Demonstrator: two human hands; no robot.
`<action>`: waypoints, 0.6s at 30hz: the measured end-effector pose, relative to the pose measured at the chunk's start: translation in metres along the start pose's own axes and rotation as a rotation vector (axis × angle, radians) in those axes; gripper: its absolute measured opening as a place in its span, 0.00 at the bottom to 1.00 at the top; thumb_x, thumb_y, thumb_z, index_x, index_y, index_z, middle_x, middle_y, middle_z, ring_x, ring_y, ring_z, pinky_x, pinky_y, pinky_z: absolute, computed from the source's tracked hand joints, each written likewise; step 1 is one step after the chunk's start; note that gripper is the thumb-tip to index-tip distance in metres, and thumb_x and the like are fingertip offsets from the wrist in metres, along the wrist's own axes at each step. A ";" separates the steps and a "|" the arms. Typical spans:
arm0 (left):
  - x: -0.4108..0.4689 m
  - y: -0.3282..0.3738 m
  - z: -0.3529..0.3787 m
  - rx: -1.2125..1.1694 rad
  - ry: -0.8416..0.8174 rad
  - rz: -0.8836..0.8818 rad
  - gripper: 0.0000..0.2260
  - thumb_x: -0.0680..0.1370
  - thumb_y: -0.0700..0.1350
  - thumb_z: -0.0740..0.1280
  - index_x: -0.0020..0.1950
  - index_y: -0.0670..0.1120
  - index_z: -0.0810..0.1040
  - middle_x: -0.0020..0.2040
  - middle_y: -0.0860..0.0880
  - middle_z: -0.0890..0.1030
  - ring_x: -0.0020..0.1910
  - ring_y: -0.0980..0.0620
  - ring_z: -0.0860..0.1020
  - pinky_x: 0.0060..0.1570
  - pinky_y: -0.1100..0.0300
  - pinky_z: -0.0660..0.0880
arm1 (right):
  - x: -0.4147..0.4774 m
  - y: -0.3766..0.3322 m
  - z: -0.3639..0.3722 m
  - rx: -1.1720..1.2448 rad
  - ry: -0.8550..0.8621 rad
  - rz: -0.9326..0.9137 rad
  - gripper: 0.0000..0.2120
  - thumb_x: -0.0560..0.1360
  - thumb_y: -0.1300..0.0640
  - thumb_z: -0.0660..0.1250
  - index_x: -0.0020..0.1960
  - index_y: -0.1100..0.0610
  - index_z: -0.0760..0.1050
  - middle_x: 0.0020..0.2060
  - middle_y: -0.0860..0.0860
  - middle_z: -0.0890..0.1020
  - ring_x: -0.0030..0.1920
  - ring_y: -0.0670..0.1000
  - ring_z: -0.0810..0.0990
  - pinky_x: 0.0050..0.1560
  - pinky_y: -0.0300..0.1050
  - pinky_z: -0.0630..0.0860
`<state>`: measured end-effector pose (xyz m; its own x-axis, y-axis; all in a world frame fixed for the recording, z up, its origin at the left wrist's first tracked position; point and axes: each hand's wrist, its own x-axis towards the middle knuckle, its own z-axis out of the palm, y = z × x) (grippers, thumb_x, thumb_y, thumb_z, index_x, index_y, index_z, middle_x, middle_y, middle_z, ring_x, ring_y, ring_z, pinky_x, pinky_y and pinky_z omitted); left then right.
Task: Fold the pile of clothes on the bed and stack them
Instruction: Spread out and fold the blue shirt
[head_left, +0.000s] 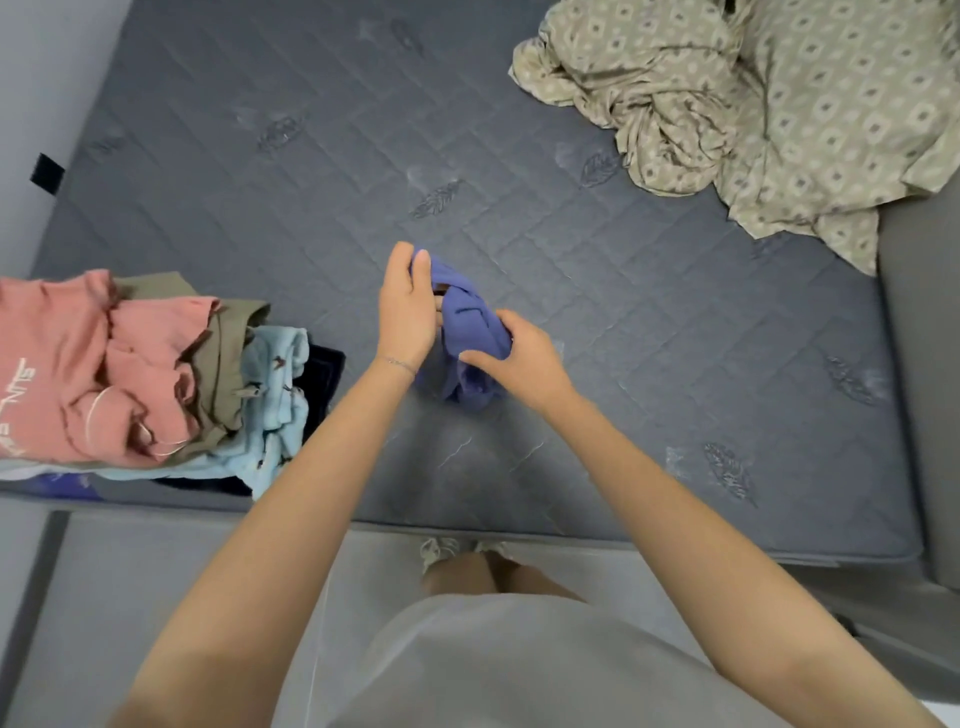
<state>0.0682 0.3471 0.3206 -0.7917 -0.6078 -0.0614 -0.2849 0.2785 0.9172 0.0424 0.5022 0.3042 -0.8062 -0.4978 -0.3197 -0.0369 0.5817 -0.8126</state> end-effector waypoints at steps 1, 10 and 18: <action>0.002 -0.002 0.000 0.002 0.016 -0.009 0.12 0.80 0.54 0.56 0.36 0.57 0.61 0.37 0.47 0.65 0.38 0.48 0.68 0.44 0.35 0.74 | 0.004 0.005 -0.001 -0.027 0.037 0.015 0.12 0.74 0.53 0.73 0.44 0.59 0.73 0.34 0.48 0.75 0.33 0.43 0.71 0.37 0.41 0.64; -0.003 -0.027 -0.021 0.178 0.090 -0.013 0.11 0.80 0.42 0.64 0.38 0.44 0.71 0.42 0.46 0.70 0.45 0.44 0.72 0.50 0.53 0.68 | 0.015 0.008 -0.005 0.106 0.139 0.012 0.20 0.80 0.53 0.66 0.33 0.54 0.62 0.26 0.47 0.64 0.26 0.43 0.62 0.28 0.36 0.61; -0.014 -0.042 -0.042 0.087 0.054 -0.039 0.16 0.82 0.40 0.60 0.36 0.50 0.61 0.33 0.53 0.65 0.35 0.58 0.62 0.35 0.67 0.63 | 0.016 0.001 0.013 0.067 0.162 0.052 0.19 0.81 0.51 0.63 0.34 0.56 0.64 0.27 0.47 0.68 0.29 0.45 0.64 0.29 0.35 0.63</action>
<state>0.1137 0.3126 0.2988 -0.7493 -0.6582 -0.0726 -0.3628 0.3163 0.8765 0.0374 0.4864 0.2914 -0.8909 -0.3546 -0.2838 0.0424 0.5571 -0.8294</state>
